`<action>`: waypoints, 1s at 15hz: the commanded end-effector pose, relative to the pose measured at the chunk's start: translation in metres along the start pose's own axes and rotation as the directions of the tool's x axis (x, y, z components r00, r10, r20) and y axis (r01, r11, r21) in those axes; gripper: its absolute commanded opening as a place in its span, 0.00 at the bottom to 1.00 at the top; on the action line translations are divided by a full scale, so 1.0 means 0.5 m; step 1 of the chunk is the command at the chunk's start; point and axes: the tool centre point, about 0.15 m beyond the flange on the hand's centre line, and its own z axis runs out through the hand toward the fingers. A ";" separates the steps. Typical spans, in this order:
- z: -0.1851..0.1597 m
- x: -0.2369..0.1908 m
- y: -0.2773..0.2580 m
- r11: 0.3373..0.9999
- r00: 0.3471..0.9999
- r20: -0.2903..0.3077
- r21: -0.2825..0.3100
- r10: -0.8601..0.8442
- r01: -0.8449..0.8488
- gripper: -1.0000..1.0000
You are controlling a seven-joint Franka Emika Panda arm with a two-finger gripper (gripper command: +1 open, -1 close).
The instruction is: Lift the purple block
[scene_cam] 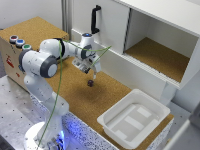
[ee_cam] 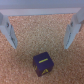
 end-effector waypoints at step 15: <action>0.067 -0.016 0.028 0.946 0.960 -0.100 0.171 -0.260 0.274 1.00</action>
